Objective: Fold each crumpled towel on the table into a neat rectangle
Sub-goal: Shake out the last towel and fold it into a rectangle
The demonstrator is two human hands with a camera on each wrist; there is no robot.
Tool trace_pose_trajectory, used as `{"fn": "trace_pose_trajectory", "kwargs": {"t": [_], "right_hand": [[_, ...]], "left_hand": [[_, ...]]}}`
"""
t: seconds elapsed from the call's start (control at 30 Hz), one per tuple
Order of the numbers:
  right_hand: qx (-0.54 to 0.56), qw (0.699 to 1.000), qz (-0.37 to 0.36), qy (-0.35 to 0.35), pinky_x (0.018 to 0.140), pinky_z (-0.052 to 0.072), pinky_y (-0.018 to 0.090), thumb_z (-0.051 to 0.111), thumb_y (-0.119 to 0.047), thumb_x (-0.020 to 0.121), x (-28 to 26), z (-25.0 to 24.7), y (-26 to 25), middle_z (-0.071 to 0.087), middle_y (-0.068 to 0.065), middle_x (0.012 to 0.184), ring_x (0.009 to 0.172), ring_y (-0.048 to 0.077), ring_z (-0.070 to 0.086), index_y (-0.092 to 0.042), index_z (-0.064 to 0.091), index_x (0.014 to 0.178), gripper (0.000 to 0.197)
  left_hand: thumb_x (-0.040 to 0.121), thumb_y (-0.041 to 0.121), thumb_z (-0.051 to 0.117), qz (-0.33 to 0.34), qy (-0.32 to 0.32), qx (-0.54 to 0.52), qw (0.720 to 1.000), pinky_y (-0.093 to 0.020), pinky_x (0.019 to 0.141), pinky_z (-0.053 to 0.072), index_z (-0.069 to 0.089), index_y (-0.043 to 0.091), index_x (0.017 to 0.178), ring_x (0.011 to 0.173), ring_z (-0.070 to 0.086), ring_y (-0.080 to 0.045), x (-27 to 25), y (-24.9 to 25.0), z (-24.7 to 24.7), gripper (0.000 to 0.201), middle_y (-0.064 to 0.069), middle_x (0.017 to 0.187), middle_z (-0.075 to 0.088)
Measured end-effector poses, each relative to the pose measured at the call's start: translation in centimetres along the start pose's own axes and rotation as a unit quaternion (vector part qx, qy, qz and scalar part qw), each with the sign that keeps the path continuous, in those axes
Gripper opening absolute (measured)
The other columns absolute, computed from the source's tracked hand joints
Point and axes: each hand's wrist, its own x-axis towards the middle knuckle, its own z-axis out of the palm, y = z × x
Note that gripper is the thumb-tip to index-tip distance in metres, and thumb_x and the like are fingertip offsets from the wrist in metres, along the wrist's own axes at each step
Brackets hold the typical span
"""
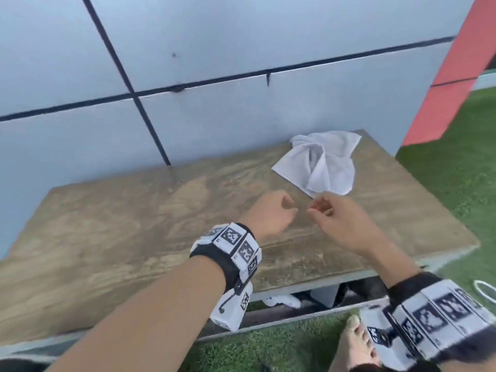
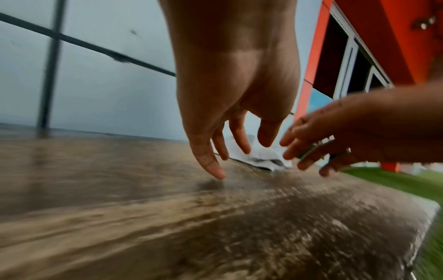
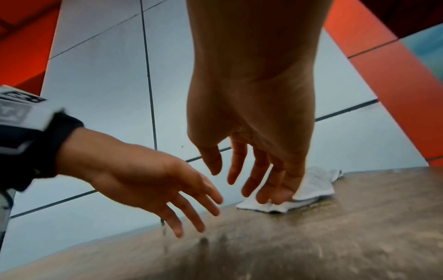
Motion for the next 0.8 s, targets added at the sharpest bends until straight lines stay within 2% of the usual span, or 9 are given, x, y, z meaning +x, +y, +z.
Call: {"fn": "trace_pose_trajectory", "kwargs": {"t": [0.1, 0.23, 0.3, 0.37, 0.43, 0.57, 0.7, 0.77, 0.8], "right_hand": [[0.009, 0.998, 0.035, 0.06, 0.077, 0.052, 0.035, 0.06, -0.035, 0.094, 0.6, -1.6, 0.4, 0.064, -0.013, 0.089, 0.086, 0.014, 0.062, -0.022, 0.064, 0.096, 0.014], [-0.019, 0.995, 0.066, 0.075, 0.08, 0.054, 0.04, 0.058, -0.036, 0.094, 1.0, -3.0, 0.7, 0.064, -0.007, 0.096, 0.09, 0.019, 0.062, -0.023, 0.059, 0.099, 0.014], [-0.064, 0.993, 0.071, 0.067, 0.082, 0.053, 0.042, 0.055, -0.036, 0.093, 1.0, -2.9, 0.6, 0.063, 0.0, 0.105, 0.096, 0.025, 0.061, -0.023, 0.057, 0.104, 0.017], [-0.107, 0.991, 0.068, 0.049, 0.084, 0.052, 0.045, 0.053, -0.035, 0.094, 1.1, -2.3, 0.1, 0.058, 0.005, 0.113, 0.102, 0.029, 0.058, -0.021, 0.055, 0.109, 0.021], [-0.147, 0.987, 0.065, 0.013, 0.089, 0.05, 0.049, 0.05, -0.036, 0.098, 1.0, -1.7, -0.5, 0.053, 0.008, 0.12, 0.11, 0.031, 0.053, -0.019, 0.051, 0.118, 0.026], [-0.189, 0.979, 0.052, -0.05, 0.09, 0.049, 0.049, 0.051, -0.038, 0.099, 0.6, -0.7, -1.8, 0.048, 0.007, 0.124, 0.114, 0.03, 0.05, -0.021, 0.045, 0.122, 0.03], [-0.227, 0.971, 0.029, -0.074, 0.087, 0.05, 0.047, 0.059, -0.037, 0.094, -0.3, 0.1, -3.6, 0.047, 0.009, 0.125, 0.117, 0.031, 0.049, -0.019, 0.042, 0.118, 0.034], [-0.232, 0.968, 0.016, -0.093, 0.089, 0.049, 0.047, 0.061, -0.038, 0.092, -0.7, 0.9, -4.7, 0.047, 0.01, 0.127, 0.121, 0.033, 0.046, -0.018, 0.041, 0.122, 0.042], [-0.231, 0.968, 0.008, -0.1, 0.092, 0.048, 0.048, 0.062, -0.039, 0.091, -0.7, 1.4, -5.3, 0.046, 0.011, 0.13, 0.124, 0.034, 0.044, -0.017, 0.039, 0.129, 0.049]], "left_hand": [[0.081, 0.033, 0.049, 0.048, 0.002, 0.094, 0.994, -0.048, 0.098, 0.045, 0.055, 0.018, 0.123, 0.121, 0.051, -0.032, 3.8, 1.0, 3.5, 0.045, -0.006, 0.13, 0.052], [0.094, 0.027, 0.048, 0.096, 0.019, 0.175, 0.98, -0.05, 0.103, 0.044, 0.034, 0.027, 0.148, 0.135, 0.033, -0.028, 6.0, 2.0, 5.6, 0.056, 0.002, 0.152, 0.035], [0.095, 0.032, 0.053, 0.094, 0.052, 0.185, 0.977, -0.045, 0.091, 0.049, 0.048, 0.028, 0.136, 0.125, 0.039, -0.026, 6.0, 2.0, 5.6, 0.042, 0.004, 0.133, 0.046], [0.096, 0.035, 0.055, 0.098, 0.09, 0.178, 0.975, -0.038, 0.075, 0.044, 0.059, 0.025, 0.103, 0.112, 0.046, -0.023, 5.6, 1.7, 5.1, 0.013, 0.006, 0.103, 0.049], [0.098, 0.035, 0.054, 0.114, 0.106, 0.19, 0.969, -0.034, 0.07, 0.04, 0.051, 0.024, 0.083, 0.103, 0.049, -0.02, 5.0, 1.0, 4.5, 0.019, 0.008, 0.091, 0.049], [0.094, 0.037, 0.061, 0.091, 0.077, 0.15, 0.981, -0.038, 0.077, 0.048, 0.051, 0.026, 0.073, 0.1, 0.049, -0.019, 3.4, -1.9, 2.5, 0.025, 0.007, 0.09, 0.05], [0.076, 0.044, 0.082, 0.086, 0.061, 0.074, 0.992, -0.036, 0.086, 0.044, 0.056, 0.031, 0.067, 0.096, 0.048, -0.017, 0.3, -5.4, -0.9, 0.031, 0.006, 0.093, 0.052], [0.074, 0.045, 0.083, 0.092, 0.079, 0.004, 0.993, -0.033, 0.084, 0.046, 0.058, 0.029, 0.065, 0.091, 0.056, -0.014, -1.9, -6.5, -2.5, 0.031, 0.008, 0.092, 0.061], [0.079, 0.043, 0.08, 0.09, 0.09, -0.034, 0.991, -0.03, 0.078, 0.046, 0.061, 0.024, 0.068, 0.083, 0.058, -0.012, -3.0, -6.7, -3.1, 0.029, 0.008, 0.089, 0.064]]}}
